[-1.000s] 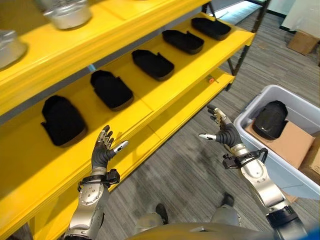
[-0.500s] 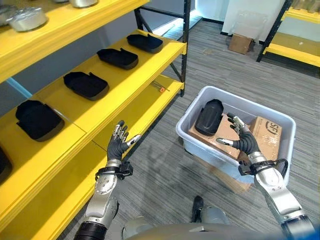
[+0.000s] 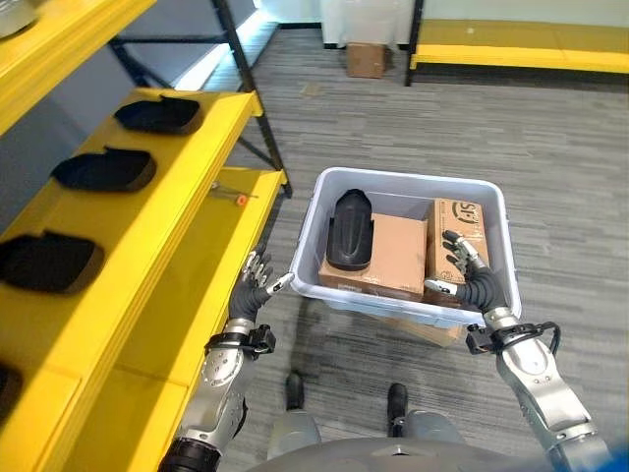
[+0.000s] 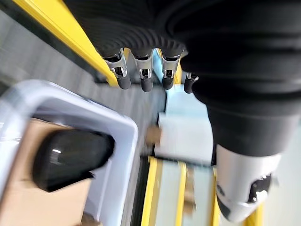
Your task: Move parts from the plastic box to the shelf.
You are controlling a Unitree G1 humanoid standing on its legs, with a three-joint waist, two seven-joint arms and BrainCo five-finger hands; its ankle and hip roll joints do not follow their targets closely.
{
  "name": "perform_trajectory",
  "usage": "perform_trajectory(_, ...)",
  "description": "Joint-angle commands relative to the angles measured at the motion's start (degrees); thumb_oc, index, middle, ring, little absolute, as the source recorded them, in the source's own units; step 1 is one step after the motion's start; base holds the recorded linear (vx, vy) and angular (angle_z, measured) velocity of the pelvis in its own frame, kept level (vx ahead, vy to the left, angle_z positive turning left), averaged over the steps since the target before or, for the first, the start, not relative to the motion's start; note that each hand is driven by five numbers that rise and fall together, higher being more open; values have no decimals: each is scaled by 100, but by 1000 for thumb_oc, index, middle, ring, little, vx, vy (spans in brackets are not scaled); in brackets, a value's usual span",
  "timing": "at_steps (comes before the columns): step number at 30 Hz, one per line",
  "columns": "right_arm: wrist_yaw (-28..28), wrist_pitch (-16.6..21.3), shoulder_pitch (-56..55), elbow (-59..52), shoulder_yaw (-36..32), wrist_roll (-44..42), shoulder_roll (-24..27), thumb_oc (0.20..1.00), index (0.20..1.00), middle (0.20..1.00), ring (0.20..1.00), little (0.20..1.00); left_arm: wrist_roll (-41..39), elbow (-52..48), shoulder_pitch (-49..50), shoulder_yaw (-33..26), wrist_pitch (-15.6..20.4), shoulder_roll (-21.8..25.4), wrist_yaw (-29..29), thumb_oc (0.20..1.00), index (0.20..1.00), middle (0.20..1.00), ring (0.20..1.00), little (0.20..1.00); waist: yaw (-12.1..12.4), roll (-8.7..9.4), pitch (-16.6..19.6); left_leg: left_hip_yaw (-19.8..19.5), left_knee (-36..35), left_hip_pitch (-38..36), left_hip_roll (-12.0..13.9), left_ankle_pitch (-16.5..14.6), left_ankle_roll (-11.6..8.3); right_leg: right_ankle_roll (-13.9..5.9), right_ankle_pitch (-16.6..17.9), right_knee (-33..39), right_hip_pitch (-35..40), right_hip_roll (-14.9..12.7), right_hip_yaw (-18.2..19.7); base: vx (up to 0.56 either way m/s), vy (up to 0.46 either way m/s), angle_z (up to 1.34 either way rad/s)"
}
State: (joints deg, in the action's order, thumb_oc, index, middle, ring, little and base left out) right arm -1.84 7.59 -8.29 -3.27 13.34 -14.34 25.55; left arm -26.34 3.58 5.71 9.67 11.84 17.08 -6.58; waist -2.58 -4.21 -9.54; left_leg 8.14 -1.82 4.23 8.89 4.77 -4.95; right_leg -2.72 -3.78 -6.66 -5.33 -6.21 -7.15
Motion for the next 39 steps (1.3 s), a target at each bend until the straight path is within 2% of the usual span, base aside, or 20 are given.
perform_trajectory(1, 83, 200, 430, -390, 191, -7, -169, 1000, 1000, 1000, 1000, 1000, 44, -502, 21, -318, 328, 516, -168, 1000, 1000, 1000, 1000, 1000, 209, 537, 150, 22, 515, 477, -24, -113, -2, -966, 582, 582, 797, -1413, 419, 80, 155, -25)
perform_trajectory(3, 97, 177, 470, -398, 264, -15, -183, 1000, 1000, 1000, 1000, 1000, 84, -457, -98, -296, 324, 526, -266, 1000, 1000, 1000, 1000, 1000, 161, 599, 214, 143, 671, 516, -74, -263, 47, -996, 718, 627, 685, -1482, 420, 96, 123, 8)
perform_trajectory(7, 131, 152, 467, -449, 298, -25, -163, 1000, 1000, 1000, 1000, 1000, 108, -463, -103, -297, 303, 525, -292, 1000, 1000, 1000, 1000, 1000, 126, 655, 269, 263, 658, 409, -95, -319, 70, -1079, 904, 634, 642, -1524, 456, 59, 2, -5)
perform_trajectory(14, 251, 153, 412, -598, 276, -2, 4, 1000, 1000, 1000, 1000, 1000, 119, -478, -7, -285, 239, 576, -146, 1000, 1000, 1000, 1000, 1000, 53, 747, 354, 391, 627, 175, 20, -357, 1, -1115, 876, 750, 766, -1473, 419, 64, -29, -24)
perform_trajectory(18, 208, 166, 525, -563, 300, -9, -2, 1000, 1000, 1000, 1000, 1000, 101, -434, -104, -216, 224, 609, -103, 1000, 1000, 1000, 1000, 1000, 68, 798, 317, 359, 843, 246, 40, -480, 10, -1124, 883, 728, 799, -1482, 361, 32, -4, -6)
perform_trajectory(21, 161, 204, 583, -573, 290, -120, -71, 1000, 1000, 1000, 1000, 1000, 127, -426, -200, -129, 217, 682, -88, 1000, 1000, 1000, 1000, 1000, 62, 802, 211, 438, 1049, 278, -1, -669, 103, -1204, 1005, 331, 661, -1551, 370, 11, 89, 4)
perform_trajectory(22, 116, 261, 577, -633, 229, -164, -138, 1000, 1000, 1000, 1000, 1000, 276, -270, -459, -33, 217, 700, -204, 1000, 1000, 1000, 1000, 1000, -16, 704, -44, 589, 1066, 222, -34, -781, 224, -1228, 1398, -515, 29, -1606, 425, -55, 191, -4)
perform_trajectory(23, 118, 260, 560, -644, 217, -174, -124, 1000, 1000, 1000, 1000, 1000, 304, -218, -512, 8, 227, 708, -228, 1000, 1000, 1000, 1000, 1000, -99, 676, -131, 613, 1026, 165, -47, -796, 254, -1228, 1556, -732, -162, -1593, 471, -90, 193, -31)
perform_trajectory(24, 104, 271, 558, -675, 210, -199, -110, 1000, 1000, 1000, 1000, 1000, 318, -190, -583, 31, 241, 714, -272, 1000, 1000, 1000, 1000, 1000, -149, 649, -236, 664, 993, 107, -35, -792, 265, -1201, 1572, -908, -369, -1569, 465, -20, 116, -38)
perform_trajectory(25, 99, 298, 541, -693, 211, -247, -101, 1000, 1000, 1000, 1000, 1000, 324, -163, -660, 30, 253, 701, -342, 1000, 1000, 1000, 1000, 1000, -104, 654, -357, 809, 965, -12, -20, -860, 253, -1148, 1545, -960, -537, -1731, 43, -19, 81, -38)
perform_trajectory(26, 99, 297, 541, -693, 211, -247, -101, 1000, 1000, 1000, 1000, 1000, 324, -162, -661, 30, 253, 701, -342, 1000, 1000, 1000, 1000, 1000, -103, 655, -355, 811, 962, -12, -21, -858, 253, -1148, 1547, -958, -540, -1731, 45, 78, -42, -63)
perform_trajectory(27, 102, 311, 640, -657, 250, -341, -50, 1000, 1000, 1000, 1000, 1000, 393, -46, -753, -32, 286, 710, -451, 1000, 1000, 1000, 1000, 1000, -230, 758, -485, 1057, 923, -175, 72, -1019, 95, -1128, 1300, -225, -748, -1823, -402, 90, -92, -75)
perform_trajectory(28, 102, 312, 657, -652, 258, -347, -49, 1000, 1000, 1000, 1000, 1000, 395, -24, -771, -37, 299, 709, -457, 1000, 1000, 1000, 1000, 1000, -229, 747, -493, 1063, 927, -184, 97, -1029, 80, -1122, 1290, -200, -727, -1795, -408, 71, -178, -107)
perform_trajectory(29, 171, 346, 529, -743, 208, -451, -29, 1000, 1000, 1000, 1000, 1000, 388, 10, -783, -110, 316, 734, -480, 1000, 1000, 1000, 1000, 1000, -232, 842, -550, 1098, 1034, -137, 176, -919, 52, -1018, 1116, -232, -733, -1694, -328, -13, -133, -66)
perform_trajectory(31, 222, 345, 487, -787, 211, -533, 78, 1000, 1000, 1000, 1000, 1000, 432, 52, -852, -36, 364, 683, -482, 1000, 1000, 1000, 1000, 1000, -231, 884, -630, 1077, 1123, 34, 312, -861, -27, -927, 1035, -327, -841, -1635, -189, -48, -200, -32)
perform_trajectory(32, 198, 403, 477, -846, 174, -602, 222, 1000, 1000, 1000, 1000, 1000, 409, 178, -1012, 1, 441, 578, -587, 1000, 1000, 1000, 1000, 1000, -253, 858, -759, 1045, 1127, 150, 497, -726, -155, -858, 888, -430, -959, -1492, -342, -50, -218, -9)
perform_trajectory(34, 180, 391, 493, -866, 153, -624, 254, 1000, 1000, 1000, 1000, 1000, 434, 201, -1043, -5, 447, 564, -611, 1000, 1000, 1000, 1000, 1000, -276, 839, -795, 1042, 1144, 183, 558, -708, -176, -852, 869, -475, -990, -1471, -350, -31, -138, 0)
perform_trajectory(39, 82, 465, 685, -953, 129, -813, 430, 1000, 1000, 1000, 1000, 1000, 696, 556, -1493, -14, 513, 522, -980, 1000, 1000, 1000, 1000, 1000, -492, 822, -1018, 1180, 1102, 541, 821, -477, -348, -831, 832, -723, -1683, -1233, -119, -46, -81, -17)
